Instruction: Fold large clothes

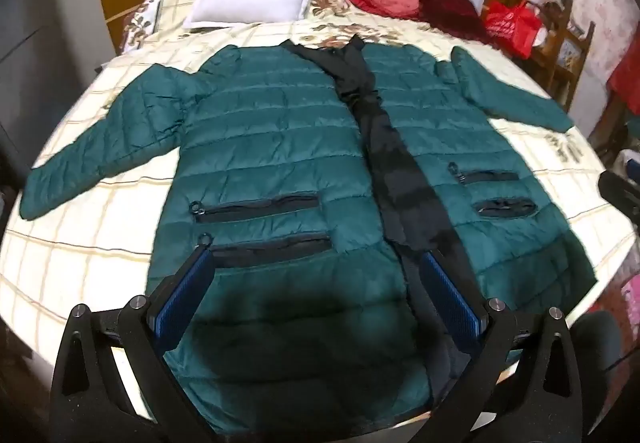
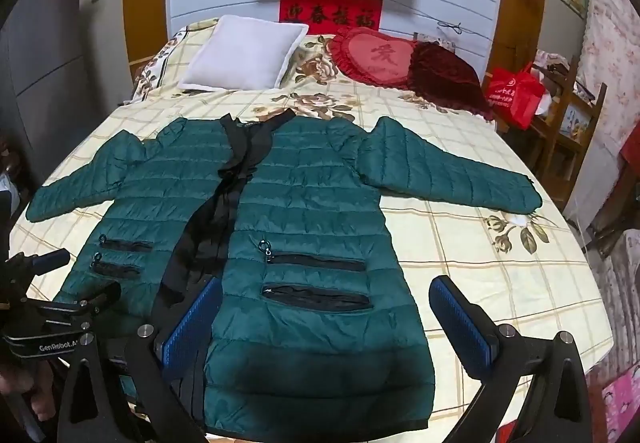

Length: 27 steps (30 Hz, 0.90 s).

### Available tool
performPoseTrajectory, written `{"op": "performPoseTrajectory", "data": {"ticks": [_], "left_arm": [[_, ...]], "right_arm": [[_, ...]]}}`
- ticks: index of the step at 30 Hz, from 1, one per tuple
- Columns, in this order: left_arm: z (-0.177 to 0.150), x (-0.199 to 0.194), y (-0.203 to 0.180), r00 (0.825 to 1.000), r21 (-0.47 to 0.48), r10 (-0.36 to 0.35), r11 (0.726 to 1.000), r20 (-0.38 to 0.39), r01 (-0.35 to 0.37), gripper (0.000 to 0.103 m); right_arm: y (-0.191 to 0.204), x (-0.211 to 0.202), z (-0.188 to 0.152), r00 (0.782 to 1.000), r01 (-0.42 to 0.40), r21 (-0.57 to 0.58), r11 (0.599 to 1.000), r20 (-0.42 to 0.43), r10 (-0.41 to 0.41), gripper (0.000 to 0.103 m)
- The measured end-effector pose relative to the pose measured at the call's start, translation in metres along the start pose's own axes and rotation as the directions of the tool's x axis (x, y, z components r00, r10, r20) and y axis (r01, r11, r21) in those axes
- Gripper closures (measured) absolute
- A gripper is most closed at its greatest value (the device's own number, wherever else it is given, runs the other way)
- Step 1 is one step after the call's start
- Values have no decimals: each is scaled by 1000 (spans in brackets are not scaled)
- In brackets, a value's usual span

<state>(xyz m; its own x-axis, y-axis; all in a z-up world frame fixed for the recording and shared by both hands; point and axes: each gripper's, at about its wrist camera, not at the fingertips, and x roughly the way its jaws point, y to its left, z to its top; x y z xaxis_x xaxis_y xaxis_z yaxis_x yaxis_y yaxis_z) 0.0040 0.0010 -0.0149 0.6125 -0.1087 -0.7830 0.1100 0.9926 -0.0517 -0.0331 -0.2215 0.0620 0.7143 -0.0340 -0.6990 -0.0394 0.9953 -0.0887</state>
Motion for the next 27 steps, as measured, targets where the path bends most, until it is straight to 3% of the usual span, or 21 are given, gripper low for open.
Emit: {"op": "performPoseTrajectory", "data": {"ticks": [6, 18, 27], "left_arm": [[2, -13, 4, 998, -39, -26, 999, 48, 28, 0], [2, -18, 2, 996, -51, -70, 996, 58, 73, 0], [2, -19, 11, 998, -88, -5, 996, 59, 10, 0]], "right_arm": [[-3, 2, 0, 1000, -1, 4, 1000, -9, 1, 1], [1, -2, 1, 1000, -5, 12, 1000, 5, 5, 1], [1, -6, 2, 1000, -5, 8, 1000, 18, 5, 0]]}}
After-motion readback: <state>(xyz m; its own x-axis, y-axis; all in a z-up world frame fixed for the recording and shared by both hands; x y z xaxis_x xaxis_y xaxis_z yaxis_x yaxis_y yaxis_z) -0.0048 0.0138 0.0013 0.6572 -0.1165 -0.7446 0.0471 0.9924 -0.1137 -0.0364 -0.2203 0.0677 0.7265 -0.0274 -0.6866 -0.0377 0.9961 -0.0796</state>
